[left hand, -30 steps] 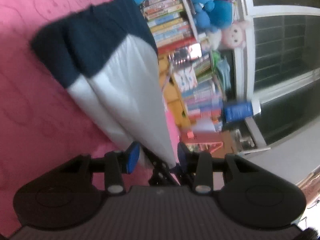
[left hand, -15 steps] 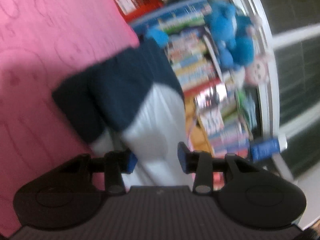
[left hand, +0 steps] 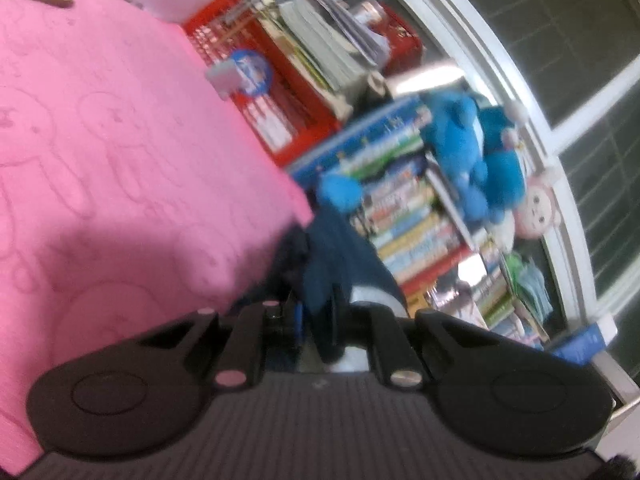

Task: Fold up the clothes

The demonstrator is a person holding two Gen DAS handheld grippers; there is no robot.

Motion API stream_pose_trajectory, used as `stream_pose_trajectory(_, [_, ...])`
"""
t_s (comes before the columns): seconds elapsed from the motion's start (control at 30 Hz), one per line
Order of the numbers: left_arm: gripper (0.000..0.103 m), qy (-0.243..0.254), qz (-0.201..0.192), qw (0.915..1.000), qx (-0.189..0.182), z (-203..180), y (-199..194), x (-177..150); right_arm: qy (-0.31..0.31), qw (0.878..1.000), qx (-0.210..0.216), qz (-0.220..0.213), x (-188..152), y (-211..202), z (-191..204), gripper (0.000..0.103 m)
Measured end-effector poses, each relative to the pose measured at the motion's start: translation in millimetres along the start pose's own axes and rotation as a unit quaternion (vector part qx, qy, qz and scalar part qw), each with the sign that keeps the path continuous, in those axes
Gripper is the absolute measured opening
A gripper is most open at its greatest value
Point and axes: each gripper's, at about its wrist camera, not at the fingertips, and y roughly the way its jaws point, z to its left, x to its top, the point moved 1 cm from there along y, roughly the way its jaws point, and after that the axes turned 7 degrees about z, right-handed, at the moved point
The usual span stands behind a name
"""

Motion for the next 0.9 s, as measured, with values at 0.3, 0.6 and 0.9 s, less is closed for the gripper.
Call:
stream_pose_trajectory(0.3, [0.025,-0.046,0.072,0.9951,-0.049,14,44,15,-0.009,1.0,-0.009,0.007,2,3,4,0.033])
stream_pose_trajectory(0.6, [0.009,0.027,0.028,0.9992,-0.007,15,13,-2,0.027,0.999,-0.013,0.017,0,6,-8,0.043])
stream_pose_trajectory(0.9, [0.01,0.023,0.036,0.999,0.013,25,15,-5,0.034,0.999,0.009,0.031,16,16,-7,0.029])
